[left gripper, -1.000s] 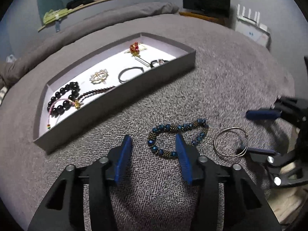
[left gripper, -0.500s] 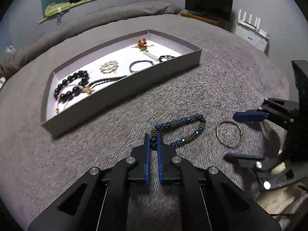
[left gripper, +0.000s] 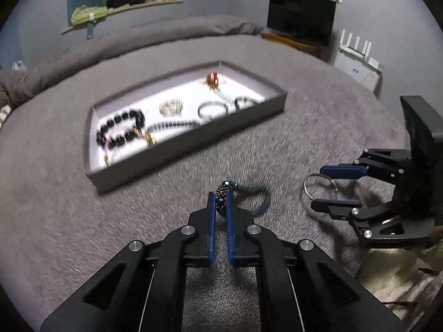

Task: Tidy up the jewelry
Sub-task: 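Grasp the blue bead bracelet with the left tool while the right tool grasps the silver bangle, then lower both items into the tray and open both tools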

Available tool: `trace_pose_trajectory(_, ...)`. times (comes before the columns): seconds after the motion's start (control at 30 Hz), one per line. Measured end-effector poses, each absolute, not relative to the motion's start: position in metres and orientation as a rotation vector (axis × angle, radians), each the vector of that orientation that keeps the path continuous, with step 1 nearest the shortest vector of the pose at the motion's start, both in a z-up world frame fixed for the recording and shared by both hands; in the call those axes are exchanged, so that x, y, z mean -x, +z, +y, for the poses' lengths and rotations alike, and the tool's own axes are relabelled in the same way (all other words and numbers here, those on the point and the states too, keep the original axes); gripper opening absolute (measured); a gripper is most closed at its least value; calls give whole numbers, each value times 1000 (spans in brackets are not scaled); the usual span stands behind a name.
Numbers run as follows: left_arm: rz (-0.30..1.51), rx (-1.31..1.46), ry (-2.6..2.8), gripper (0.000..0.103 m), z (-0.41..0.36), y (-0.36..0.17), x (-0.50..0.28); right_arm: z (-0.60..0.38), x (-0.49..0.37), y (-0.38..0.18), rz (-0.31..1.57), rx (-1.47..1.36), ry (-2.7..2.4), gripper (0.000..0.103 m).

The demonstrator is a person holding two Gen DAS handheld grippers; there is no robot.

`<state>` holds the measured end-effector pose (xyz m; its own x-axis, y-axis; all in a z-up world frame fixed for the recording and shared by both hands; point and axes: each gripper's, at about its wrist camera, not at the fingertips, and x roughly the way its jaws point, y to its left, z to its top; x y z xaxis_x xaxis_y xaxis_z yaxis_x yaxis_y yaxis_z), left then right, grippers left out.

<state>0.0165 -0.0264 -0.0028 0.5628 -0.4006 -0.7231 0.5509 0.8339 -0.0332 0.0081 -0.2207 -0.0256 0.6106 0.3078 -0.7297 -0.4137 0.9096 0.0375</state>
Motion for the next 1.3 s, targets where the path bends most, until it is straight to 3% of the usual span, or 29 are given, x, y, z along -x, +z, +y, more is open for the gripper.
trace_pose_trajectory(0.33,680,-239,-525,7,-12,49,-38,-216,-55,19,716,140,407,47)
trace_pose_trajectory(0.6,657,-243,-495,7,-15,79,-114,-206,-132,33,717,131,384,47)
trace_pose_trajectory(0.93,746,-186,-481,7,-30,59,-212,-204,-225,21,805,97,296,47)
trace_pose_trajectory(1.3,858,-107,-474,7,-34,18,-249,-189,-258,-1,896,124,272,47)
